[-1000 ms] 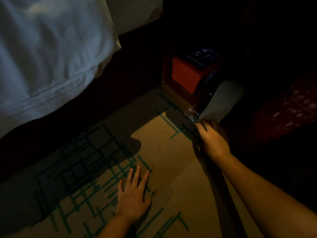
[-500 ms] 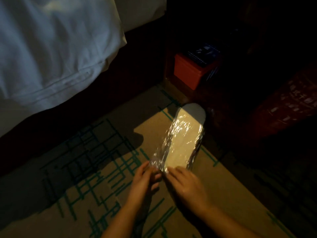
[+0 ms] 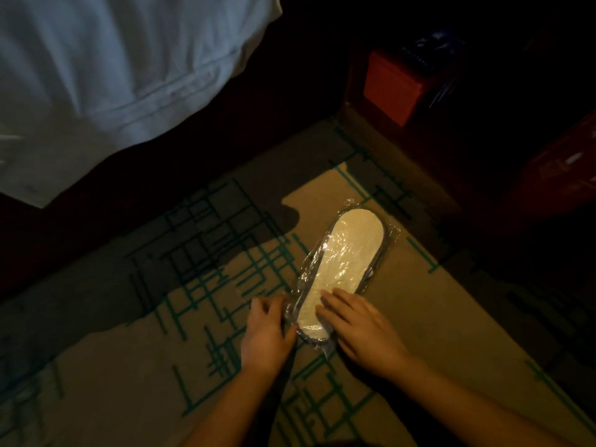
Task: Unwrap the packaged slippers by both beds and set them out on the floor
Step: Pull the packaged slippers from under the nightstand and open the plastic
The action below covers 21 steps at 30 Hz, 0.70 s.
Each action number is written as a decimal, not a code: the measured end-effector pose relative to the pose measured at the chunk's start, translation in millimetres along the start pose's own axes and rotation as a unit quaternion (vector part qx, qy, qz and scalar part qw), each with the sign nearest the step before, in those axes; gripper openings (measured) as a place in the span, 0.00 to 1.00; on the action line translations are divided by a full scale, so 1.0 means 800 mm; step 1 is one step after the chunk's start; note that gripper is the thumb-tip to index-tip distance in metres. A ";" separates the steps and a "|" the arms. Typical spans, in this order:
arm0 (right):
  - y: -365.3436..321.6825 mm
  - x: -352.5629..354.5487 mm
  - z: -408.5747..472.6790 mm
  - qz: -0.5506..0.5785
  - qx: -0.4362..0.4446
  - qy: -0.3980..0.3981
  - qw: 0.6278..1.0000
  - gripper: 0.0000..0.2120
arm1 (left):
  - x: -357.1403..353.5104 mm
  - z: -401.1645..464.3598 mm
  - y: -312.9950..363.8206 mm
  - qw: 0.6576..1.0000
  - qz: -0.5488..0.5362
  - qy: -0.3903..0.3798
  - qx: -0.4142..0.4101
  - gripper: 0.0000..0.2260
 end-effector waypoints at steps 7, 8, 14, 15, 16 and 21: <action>0.007 -0.014 0.007 -0.057 0.023 -0.054 0.997 0.24 | -0.012 -0.002 0.028 0.972 0.163 -0.021 -0.166 0.23; 0.007 -0.015 0.007 -0.058 0.020 -0.060 0.996 0.24 | -0.010 -0.002 0.030 0.973 0.158 -0.007 -0.167 0.20; 0.013 -0.016 0.007 -0.068 0.016 -0.086 0.994 0.23 | 0.000 -0.002 0.035 0.978 0.132 0.007 -0.163 0.11; 0.013 -0.016 0.007 -0.065 0.017 -0.089 0.994 0.23 | 0.002 -0.002 0.037 0.977 0.133 0.007 -0.169 0.10; 0.014 -0.015 0.007 -0.062 0.016 -0.091 0.994 0.23 | 0.003 -0.003 0.039 0.975 0.135 0.003 -0.176 0.09; 0.025 -0.010 0.011 -0.037 -0.003 -0.093 0.995 0.22 | 0.004 -0.025 0.035 0.952 0.165 0.018 -0.258 0.05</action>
Point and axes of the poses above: each hand's wrist, its own z-axis towards the middle knuckle, its own x-axis out of the back of the hand, y = z × x, the point moved 7 cm from there along z, towards the middle knuckle, and after that the axes turned 6 degrees about x, right-handed, at the moved point
